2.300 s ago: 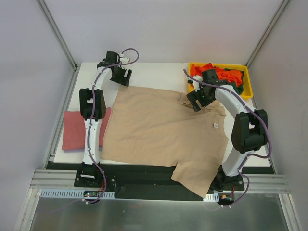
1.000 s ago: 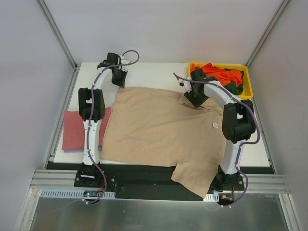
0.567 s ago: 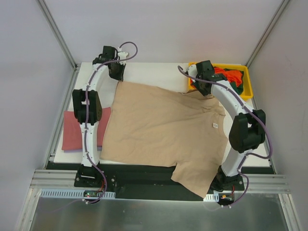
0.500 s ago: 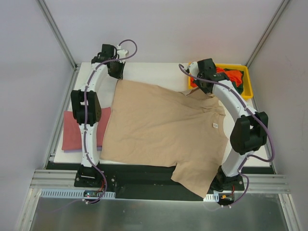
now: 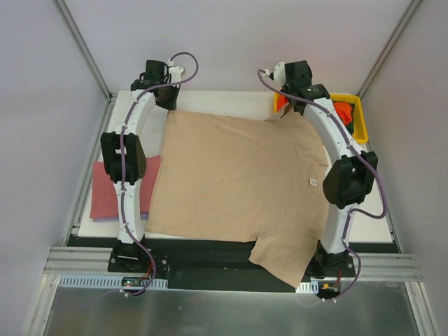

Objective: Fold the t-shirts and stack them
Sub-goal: Grap the side of the flattened tshirt furthest away from the robot with both arms, then fold the flattened tshirt in 1/3 of the way

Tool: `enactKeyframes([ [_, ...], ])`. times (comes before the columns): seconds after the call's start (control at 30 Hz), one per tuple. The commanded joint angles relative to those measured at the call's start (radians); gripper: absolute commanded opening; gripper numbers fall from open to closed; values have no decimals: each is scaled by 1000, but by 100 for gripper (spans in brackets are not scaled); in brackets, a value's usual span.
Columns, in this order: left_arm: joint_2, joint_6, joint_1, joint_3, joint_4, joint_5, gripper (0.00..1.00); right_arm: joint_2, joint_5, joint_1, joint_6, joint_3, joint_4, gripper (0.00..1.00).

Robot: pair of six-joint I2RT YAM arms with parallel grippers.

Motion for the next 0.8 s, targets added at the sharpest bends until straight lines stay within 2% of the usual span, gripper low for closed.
enactKeyframes([
  [0.0,8,5,-1,47,23,-8,0,70,85,-3,-17,161,-17,1],
  [0.2,23,1,-1,41,29,-27,0,93,94,-4,-34,175,-28,2],
  [0.27,-4,-1,-1,-10,29,7,0,75,87,2,-31,152,-63,1],
  [0.47,-142,42,-3,-215,40,145,0,-104,70,39,13,-131,-4,1],
  [0.63,-254,47,-3,-399,55,159,0,-236,56,59,110,-298,-36,1],
  [0.77,-357,-5,-3,-565,107,170,0,-342,53,91,173,-420,-77,1],
])
